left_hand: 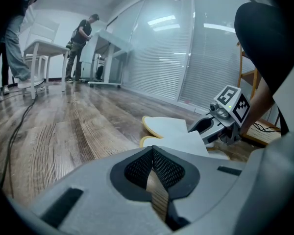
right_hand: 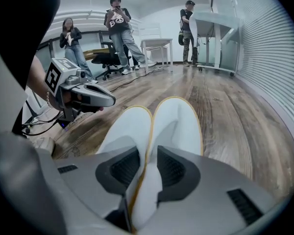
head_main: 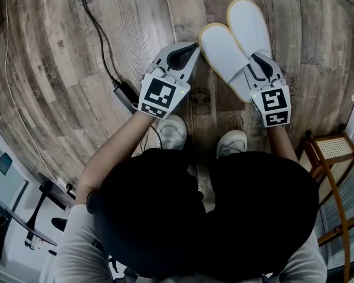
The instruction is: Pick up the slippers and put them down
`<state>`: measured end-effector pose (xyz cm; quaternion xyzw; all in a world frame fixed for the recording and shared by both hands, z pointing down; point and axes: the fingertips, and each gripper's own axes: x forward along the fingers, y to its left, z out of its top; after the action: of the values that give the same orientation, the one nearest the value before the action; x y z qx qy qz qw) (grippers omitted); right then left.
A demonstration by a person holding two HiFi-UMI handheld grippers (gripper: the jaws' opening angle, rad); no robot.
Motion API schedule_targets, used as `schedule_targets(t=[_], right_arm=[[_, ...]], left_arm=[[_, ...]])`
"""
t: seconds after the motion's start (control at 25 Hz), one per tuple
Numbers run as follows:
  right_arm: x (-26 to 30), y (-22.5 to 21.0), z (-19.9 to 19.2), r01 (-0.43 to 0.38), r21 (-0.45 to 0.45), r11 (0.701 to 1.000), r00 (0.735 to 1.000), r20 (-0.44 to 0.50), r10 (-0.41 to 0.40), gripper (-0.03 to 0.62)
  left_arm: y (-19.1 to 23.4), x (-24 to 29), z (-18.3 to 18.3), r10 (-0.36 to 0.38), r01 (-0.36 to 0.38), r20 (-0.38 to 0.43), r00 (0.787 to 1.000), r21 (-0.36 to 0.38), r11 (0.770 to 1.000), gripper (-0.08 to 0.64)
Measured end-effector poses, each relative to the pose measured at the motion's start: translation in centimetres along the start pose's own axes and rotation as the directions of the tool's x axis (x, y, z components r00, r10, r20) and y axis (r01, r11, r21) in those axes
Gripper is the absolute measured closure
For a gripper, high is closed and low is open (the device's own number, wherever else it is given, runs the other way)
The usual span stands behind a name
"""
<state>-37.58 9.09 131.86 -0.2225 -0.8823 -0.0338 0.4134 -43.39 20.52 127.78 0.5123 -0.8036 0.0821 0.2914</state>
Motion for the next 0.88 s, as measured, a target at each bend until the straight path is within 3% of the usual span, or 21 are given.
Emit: schedule_targets(t=[0.52, 0.88], right_arm=[[-4.2, -0.3, 1.0, -0.013, 0.091, 0.996, 1.000, 0.004, 0.013, 0.499], [-9.1, -0.6, 7.5, 0.001, 0.109, 0.994, 0.998, 0.060, -0.008, 0.511]], left_arm=[[-0.2, -1.4, 2.6, -0.026, 0.026, -0.019, 0.999, -0.001, 1.000, 0.549], [-0.3, -4.6, 9.4, -0.018, 0.018, -0.023, 1.000, 0.022, 1.000, 0.549]])
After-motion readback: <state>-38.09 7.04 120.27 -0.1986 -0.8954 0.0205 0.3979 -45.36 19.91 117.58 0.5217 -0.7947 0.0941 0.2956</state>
